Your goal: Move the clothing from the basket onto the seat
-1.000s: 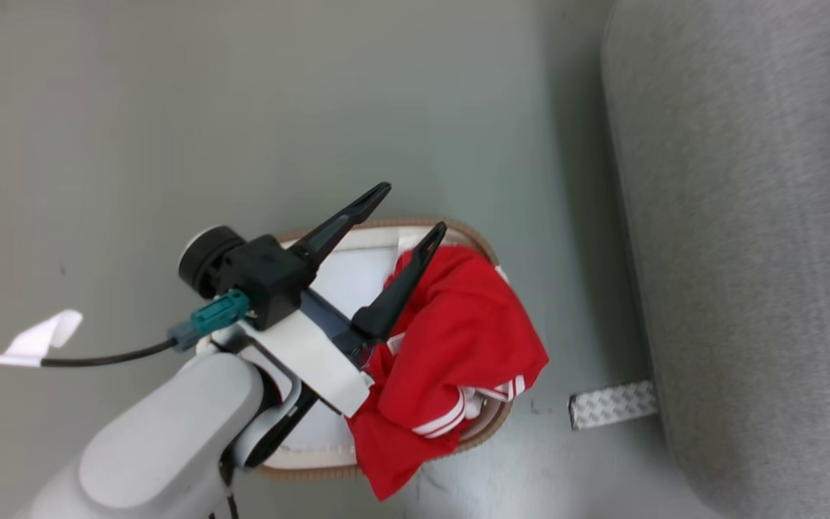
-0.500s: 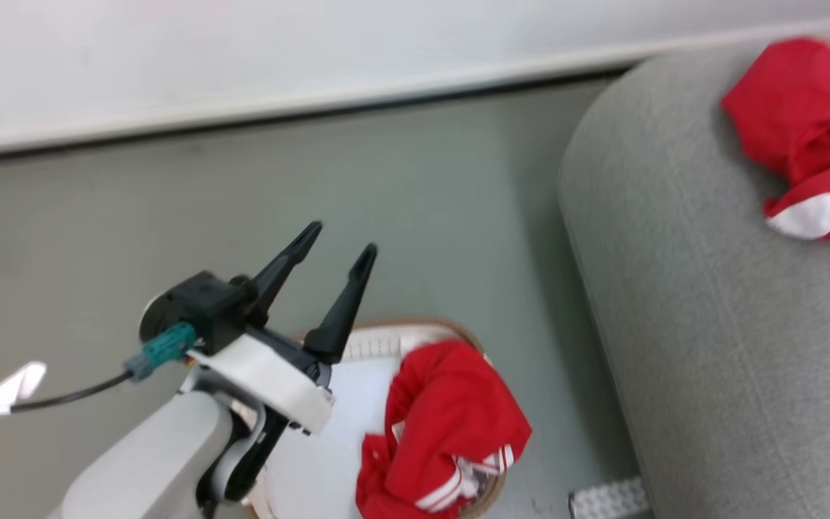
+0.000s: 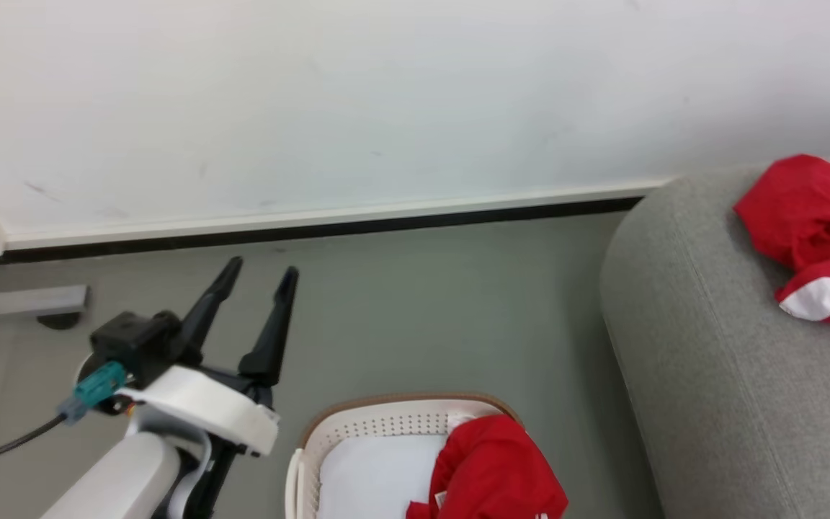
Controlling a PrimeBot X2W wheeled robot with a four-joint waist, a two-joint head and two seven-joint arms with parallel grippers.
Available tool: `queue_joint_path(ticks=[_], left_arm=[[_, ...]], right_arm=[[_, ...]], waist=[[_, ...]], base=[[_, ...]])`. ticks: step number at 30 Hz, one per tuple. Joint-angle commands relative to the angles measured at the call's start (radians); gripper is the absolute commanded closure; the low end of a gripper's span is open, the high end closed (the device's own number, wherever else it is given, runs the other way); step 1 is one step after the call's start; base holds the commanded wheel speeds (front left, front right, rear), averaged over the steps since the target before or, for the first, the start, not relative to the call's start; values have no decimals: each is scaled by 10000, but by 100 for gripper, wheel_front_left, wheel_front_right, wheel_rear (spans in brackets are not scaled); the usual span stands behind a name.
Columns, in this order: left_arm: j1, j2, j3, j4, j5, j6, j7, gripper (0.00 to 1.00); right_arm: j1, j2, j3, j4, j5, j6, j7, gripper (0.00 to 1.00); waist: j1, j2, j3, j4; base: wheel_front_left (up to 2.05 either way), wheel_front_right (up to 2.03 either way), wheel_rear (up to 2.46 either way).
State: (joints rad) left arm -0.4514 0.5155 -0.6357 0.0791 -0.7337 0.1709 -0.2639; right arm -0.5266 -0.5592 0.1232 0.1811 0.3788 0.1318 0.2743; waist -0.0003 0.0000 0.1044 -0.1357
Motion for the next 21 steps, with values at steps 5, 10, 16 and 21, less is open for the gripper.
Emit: queue_joint_path(ticks=[5, 10, 16, 21], left_arm=[[1078, 156, 837, -220, 175, 371, -3, 0], [1971, -117, 1666, -307, 182, 496, -5, 0], [2822, -599, 2600, -254, 593, 386, -5, 0], [3506, -972, 3352, -422, 1370, 265, -6, 0]], right_arm=[[1260, 1157, -403, -805, -33, -22, -784, 0], [2441, 2291, -712, -1294, -299, -22, -1933, 0], [3719, 3375, -787, -1352, -559, -22, -3334, 0], [4279, 4004, -629, -1103, -563, -22, -4097, 0]], waist=[[3, 0, -508, 537], [3, 0, -733, 806], [3, 0, -940, 994], [3, 0, -1038, 954]], base=[[0, 0, 0], [0, 0, 0], [0, 0, 0], [0, 0, 0]])
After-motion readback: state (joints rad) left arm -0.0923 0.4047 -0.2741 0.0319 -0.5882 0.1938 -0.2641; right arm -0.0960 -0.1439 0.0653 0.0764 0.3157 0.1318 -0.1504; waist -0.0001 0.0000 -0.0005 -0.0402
